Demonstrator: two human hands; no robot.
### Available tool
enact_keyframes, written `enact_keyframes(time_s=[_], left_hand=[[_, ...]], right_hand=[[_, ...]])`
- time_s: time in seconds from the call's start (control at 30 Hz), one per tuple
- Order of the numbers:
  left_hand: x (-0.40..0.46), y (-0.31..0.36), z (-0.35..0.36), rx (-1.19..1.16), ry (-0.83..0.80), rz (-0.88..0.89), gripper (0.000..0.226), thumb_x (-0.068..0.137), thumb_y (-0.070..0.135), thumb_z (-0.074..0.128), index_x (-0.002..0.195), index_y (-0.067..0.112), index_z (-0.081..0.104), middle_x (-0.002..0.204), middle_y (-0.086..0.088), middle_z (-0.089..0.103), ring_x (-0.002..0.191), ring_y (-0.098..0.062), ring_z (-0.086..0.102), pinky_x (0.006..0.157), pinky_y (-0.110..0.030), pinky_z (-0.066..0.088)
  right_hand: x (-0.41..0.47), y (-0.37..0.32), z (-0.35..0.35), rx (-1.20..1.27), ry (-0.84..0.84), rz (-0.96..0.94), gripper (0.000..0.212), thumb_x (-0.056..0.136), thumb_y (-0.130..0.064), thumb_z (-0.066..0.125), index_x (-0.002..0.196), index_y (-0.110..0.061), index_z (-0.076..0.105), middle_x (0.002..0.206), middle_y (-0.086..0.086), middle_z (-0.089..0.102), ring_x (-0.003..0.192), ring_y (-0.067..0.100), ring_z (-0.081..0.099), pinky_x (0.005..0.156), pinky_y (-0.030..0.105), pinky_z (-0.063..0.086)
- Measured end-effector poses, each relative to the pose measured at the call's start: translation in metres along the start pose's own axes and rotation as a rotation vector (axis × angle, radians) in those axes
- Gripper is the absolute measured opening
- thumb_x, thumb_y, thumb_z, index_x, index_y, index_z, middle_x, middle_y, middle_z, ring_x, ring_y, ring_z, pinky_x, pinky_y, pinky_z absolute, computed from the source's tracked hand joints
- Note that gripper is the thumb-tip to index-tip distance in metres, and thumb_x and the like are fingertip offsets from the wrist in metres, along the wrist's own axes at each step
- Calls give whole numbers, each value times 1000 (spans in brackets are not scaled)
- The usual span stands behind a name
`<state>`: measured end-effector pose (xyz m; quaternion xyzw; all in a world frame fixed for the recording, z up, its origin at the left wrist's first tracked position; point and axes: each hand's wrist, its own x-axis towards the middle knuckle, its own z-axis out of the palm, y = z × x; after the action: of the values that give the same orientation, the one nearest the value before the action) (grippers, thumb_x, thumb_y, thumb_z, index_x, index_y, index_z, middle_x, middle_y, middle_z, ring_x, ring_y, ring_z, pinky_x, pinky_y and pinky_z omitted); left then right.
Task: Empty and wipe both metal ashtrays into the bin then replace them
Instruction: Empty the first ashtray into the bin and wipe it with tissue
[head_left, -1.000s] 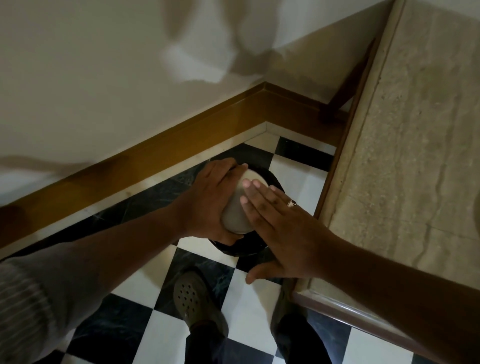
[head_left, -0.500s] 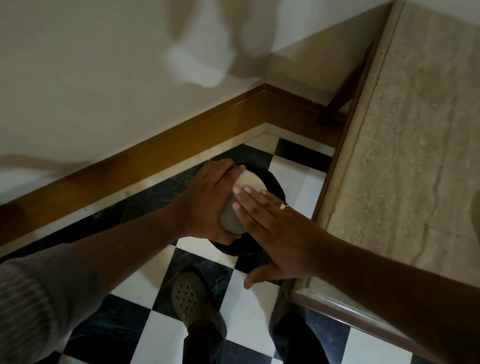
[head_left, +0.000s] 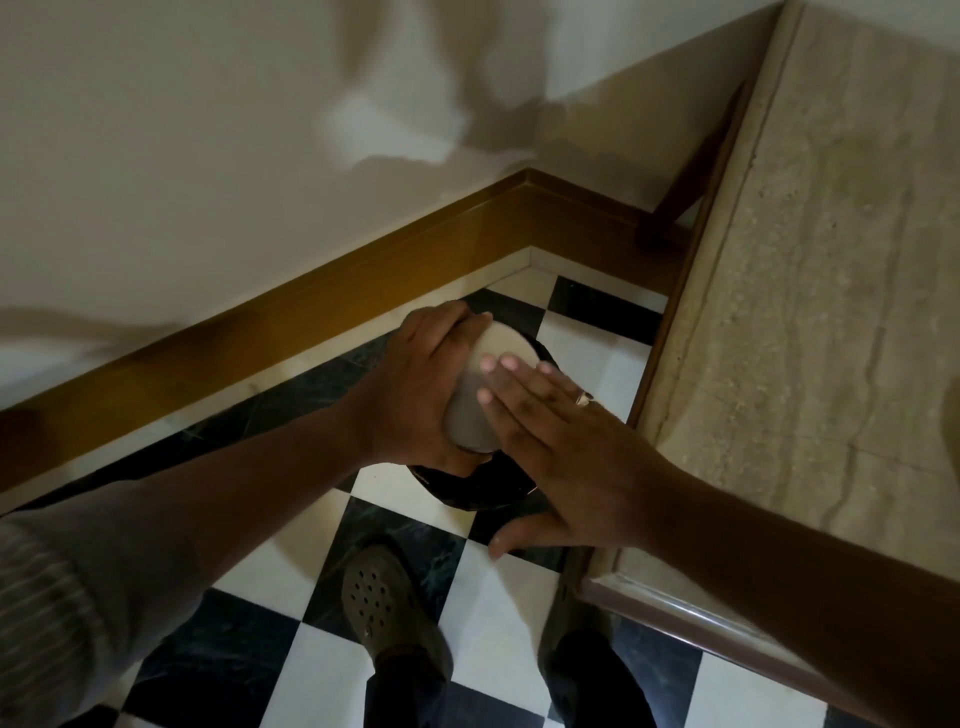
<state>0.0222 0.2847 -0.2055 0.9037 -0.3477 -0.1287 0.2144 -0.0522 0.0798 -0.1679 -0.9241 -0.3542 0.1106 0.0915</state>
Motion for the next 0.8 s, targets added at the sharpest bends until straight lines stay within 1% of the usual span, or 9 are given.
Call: enact_keyframes(time_s=[0.07,0.2,0.33,0.37,0.47,0.5,0.63,0.73,0.8], left_hand=[[2,-1,-1,2,30,10,120,46,64,81,138,-1,40,136,-22,48,122,-33,47,101,-38,39],[0,2,-1,47,-56,-33,124,44,67,77,142,1,38,140,-20,44,124,-34,45,101,-45,45],[-4,5,5,-22,-1,-20,118,48,63,82,139,-1,42,136,-21,48,125,-34,47,99,-48,44],[-4,5,6,-28,-3,-14,118,49,64,81,140,0,41,137,-20,48,126,-34,47,101,-48,44],[-3,10,8,22,-109,-19,125,49,70,76,147,5,32,144,-18,41,129,-33,42,103,-47,43],[-5,9,10,24,-116,-28,126,49,71,75,147,5,31,144,-18,40,128,-33,42,103,-47,44],[-8,6,14,-19,-20,-36,126,50,68,78,146,-1,34,144,-21,44,129,-34,43,106,-49,42],[-9,6,11,58,-97,2,131,50,70,77,149,2,27,146,-19,41,131,-32,40,109,-39,30],[-15,6,10,36,-91,-21,131,49,71,76,149,2,26,146,-18,40,131,-32,40,108,-40,32]], right_hand=[[2,0,-2,-4,46,42,113,78,-85,29,148,3,17,158,23,8,149,35,8,122,48,15],[2,-1,8,54,-142,68,118,75,-87,35,151,2,14,160,23,9,149,35,8,117,52,26],[2,-4,-6,35,105,62,113,79,-83,32,147,5,18,157,26,11,149,37,11,122,46,16],[1,-6,-4,38,98,85,115,78,-85,31,148,5,17,157,26,10,149,36,9,122,47,16],[-7,-11,7,109,-158,138,124,71,-90,36,152,2,11,161,23,4,150,33,1,118,53,22],[-8,-12,9,122,-184,138,124,71,-90,37,152,1,12,161,22,3,150,33,1,119,52,22],[-9,-18,3,132,-53,138,121,71,-88,33,151,2,17,161,22,8,150,33,5,122,47,14],[-11,-18,12,179,-250,139,124,71,-89,36,153,-1,4,162,19,-5,150,33,-3,120,54,17],[-10,-16,13,170,-254,96,123,72,-87,37,153,-1,4,162,19,-4,150,33,-2,120,54,15]])
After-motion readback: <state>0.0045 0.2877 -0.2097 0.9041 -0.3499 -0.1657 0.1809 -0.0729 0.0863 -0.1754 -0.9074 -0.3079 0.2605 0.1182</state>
